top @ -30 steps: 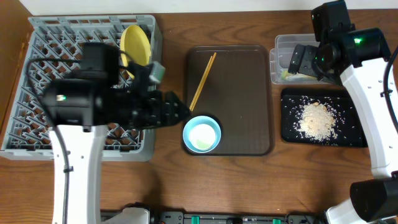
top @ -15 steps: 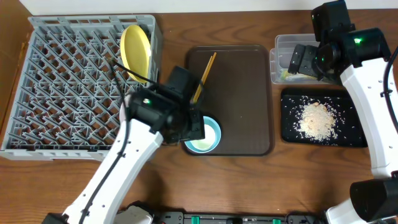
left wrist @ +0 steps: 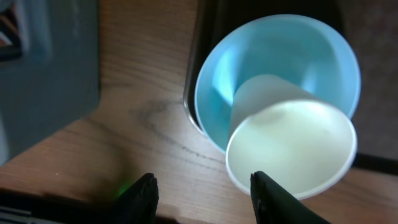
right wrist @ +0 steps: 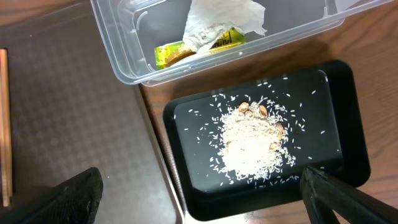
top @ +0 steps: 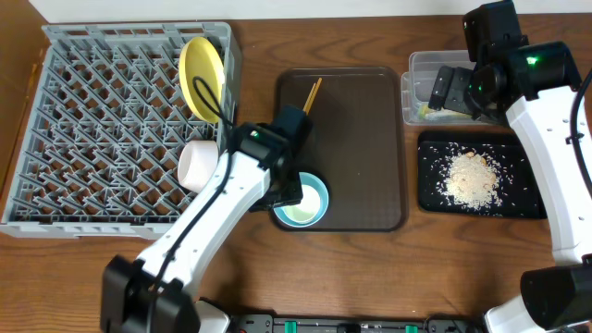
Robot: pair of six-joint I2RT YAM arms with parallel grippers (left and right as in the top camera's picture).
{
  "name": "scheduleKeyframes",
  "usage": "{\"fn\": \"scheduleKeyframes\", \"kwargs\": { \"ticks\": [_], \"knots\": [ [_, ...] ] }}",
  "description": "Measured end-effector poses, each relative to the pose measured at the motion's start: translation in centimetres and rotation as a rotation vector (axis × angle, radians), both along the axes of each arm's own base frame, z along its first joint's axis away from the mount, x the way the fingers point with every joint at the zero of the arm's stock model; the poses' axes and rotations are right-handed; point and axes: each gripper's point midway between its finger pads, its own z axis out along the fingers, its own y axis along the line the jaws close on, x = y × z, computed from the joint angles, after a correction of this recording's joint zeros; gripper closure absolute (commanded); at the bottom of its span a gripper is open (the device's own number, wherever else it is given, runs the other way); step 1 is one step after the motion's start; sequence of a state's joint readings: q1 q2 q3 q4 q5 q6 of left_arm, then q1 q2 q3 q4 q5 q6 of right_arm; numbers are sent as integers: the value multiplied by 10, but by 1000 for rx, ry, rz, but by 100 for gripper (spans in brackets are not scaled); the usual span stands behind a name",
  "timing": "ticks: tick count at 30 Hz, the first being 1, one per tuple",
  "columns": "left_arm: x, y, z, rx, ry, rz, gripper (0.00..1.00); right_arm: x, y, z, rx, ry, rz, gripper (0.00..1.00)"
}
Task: Sort waste into correct bins and load items into the dishwasher
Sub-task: 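Grasp the white paper cup inside the light-blue bowl with the left gripper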
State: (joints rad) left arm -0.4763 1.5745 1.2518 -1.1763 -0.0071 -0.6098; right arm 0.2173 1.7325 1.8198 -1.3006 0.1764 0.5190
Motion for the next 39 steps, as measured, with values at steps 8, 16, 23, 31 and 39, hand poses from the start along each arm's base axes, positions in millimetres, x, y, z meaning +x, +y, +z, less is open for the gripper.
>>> {"fn": "scheduleKeyframes", "kwargs": {
  "ticks": [8,16,23,31,39],
  "knots": [
    [11,-8,-33,18,61,1,53,0,0,0,0,0,0,1],
    [9,-10,-57,38,133,3,62,0,0,0,0,0,0,1],
    [10,-11,-60,39,138,3,70,0,0,0,0,0,0,1],
    [8,-14,-60,20,148,8,75,0,0,0,0,0,0,1],
    [3,-22,-61,-3,162,7,75,0,0,0,0,0,0,1]
  ]
}}
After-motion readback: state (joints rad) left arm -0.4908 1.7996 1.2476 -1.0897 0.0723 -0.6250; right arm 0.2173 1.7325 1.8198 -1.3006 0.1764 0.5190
